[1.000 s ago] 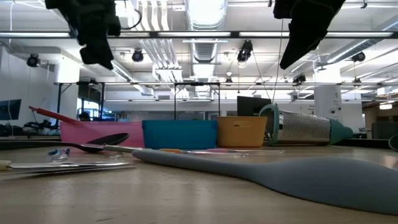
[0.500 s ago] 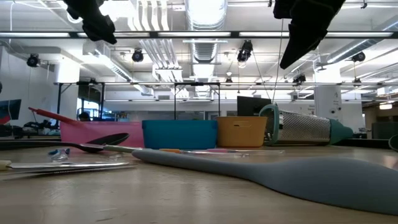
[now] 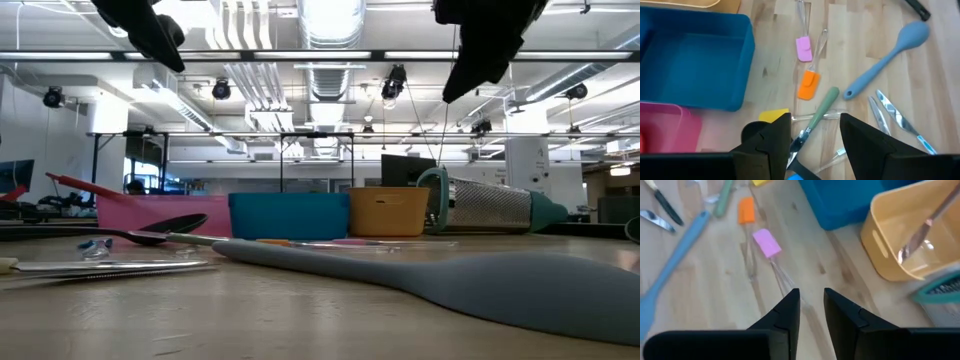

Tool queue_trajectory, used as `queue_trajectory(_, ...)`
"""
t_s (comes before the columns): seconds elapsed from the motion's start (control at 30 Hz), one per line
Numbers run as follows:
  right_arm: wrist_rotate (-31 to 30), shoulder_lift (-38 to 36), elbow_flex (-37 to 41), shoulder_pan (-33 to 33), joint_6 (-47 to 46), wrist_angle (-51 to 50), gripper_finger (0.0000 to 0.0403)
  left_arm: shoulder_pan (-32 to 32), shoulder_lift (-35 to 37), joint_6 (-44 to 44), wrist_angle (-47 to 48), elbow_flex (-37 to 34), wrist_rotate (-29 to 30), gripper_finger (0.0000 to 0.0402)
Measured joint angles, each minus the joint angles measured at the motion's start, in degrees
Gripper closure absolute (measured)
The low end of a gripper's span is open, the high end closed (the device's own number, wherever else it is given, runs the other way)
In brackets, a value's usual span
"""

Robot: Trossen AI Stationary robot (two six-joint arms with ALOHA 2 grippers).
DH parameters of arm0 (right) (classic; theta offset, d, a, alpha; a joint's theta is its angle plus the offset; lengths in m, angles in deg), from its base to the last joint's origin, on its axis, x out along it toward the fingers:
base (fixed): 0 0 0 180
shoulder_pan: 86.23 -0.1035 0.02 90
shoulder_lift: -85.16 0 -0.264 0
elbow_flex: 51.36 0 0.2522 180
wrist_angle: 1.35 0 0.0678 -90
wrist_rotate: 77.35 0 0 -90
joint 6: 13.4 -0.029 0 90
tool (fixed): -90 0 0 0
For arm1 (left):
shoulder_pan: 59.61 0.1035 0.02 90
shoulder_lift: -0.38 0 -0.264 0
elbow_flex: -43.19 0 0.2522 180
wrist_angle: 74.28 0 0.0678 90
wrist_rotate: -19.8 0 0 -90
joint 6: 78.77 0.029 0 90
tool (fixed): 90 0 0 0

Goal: Pick & Place Kitchen Items
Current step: Put the pink spatula into the blue bin

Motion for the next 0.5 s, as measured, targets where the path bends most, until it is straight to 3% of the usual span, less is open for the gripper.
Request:
queue_trajectory(0.33, 0.9, 0.3, 0.0, 0.0, 0.6, 6.0, 0.0298, 0.0, -3.6, 4.2, 0.0, 0.0, 8.8, 0.0227)
queue_trajectory(0.5, 0.9, 3.5, 0.0, 0.0, 7.5, 8.8, 0.0313, 0.0, -4.9, 6.0, -0.1, 0.0, 12.8, 0.0227)
